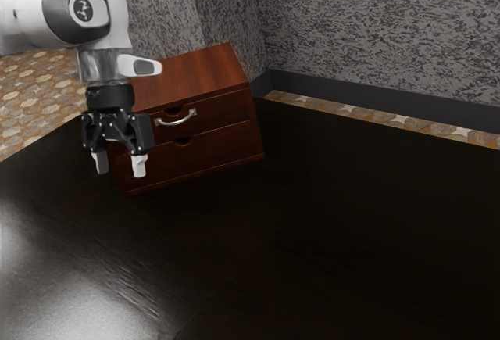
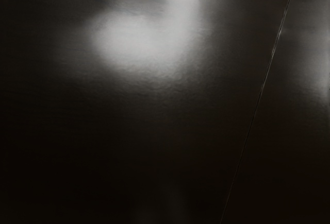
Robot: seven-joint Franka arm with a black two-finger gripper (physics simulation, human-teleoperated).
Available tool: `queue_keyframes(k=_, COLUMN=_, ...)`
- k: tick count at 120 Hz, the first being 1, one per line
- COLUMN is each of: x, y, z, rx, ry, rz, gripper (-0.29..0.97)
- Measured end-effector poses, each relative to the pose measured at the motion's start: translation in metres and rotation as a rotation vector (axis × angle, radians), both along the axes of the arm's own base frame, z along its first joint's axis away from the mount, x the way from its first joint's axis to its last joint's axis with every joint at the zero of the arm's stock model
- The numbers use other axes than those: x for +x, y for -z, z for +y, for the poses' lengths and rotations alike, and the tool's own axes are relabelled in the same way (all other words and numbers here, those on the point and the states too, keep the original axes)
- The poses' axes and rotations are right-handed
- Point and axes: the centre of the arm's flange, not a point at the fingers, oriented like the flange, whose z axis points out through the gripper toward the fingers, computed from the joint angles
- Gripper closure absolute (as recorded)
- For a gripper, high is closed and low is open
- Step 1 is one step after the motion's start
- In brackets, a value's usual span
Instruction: Pull the drawer handle with one arm to open the drawer
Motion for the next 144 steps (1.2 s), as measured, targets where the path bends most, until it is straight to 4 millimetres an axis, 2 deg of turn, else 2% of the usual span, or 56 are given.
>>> queue_keyframes(k=16, x=0.02, y=-0.005, z=0.011, rx=0.015, ry=0.025, rz=-0.166, gripper=0.0)
queue_keyframes(k=20, x=0.02, y=-0.014, z=0.012, rx=0.022, ry=0.033, rz=-0.204, gripper=0.0)
queue_keyframes(k=24, x=0.015, y=-0.035, z=0.009, rx=0.035, ry=0.047, rz=-0.264, gripper=0.0)
queue_keyframes(k=31, x=-0.012, y=-0.106, z=-0.004, rx=0.072, ry=0.115, rz=-0.429, gripper=0.0)
queue_keyframes(k=35, x=-0.026, y=-0.136, z=-0.011, rx=0.087, ry=0.168, rz=-0.507, gripper=0.0)
queue_keyframes(k=40, x=-0.035, y=-0.158, z=-0.018, rx=0.106, ry=0.235, rz=-0.581, gripper=0.0)
queue_keyframes(k=44, x=-0.035, y=-0.164, z=-0.02, rx=0.114, ry=0.282, rz=-0.613, gripper=0.0)
queue_keyframes(k=52, x=-0.02, y=-0.153, z=-0.015, rx=0.119, ry=0.36, rz=-0.626, gripper=0.0)
queue_keyframes(k=68, x=0.015, y=-0.106, z=0.024, rx=0.167, ry=0.476, rz=-0.571, gripper=0.0)
queue_keyframes(k=86, x=0.051, y=-0.06, z=0.039, rx=0.165, ry=0.65, rz=-0.54, gripper=0.0)
queue_keyframes(k=98, x=0.069, y=-0.032, z=0.054, rx=0.158, ry=0.738, rz=-0.527, gripper=0.0)
queue_keyframes(k=105, x=0.075, y=-0.028, z=0.052, rx=0.156, ry=0.797, rz=-0.534, gripper=0.0)
queue_keyframes(k=123, x=0.086, y=-0.033, z=0.041, rx=0.16, ry=0.933, rz=-0.566, gripper=0.0)
queue_keyframes(k=138, x=0.087, y=-0.033, z=0.044, rx=0.163, ry=0.986, rz=-0.567, gripper=0.0)
queue_keyframes(k=144, x=0.091, y=-0.024, z=0.045, rx=0.154, ry=0.999, rz=-0.557, gripper=0.0)
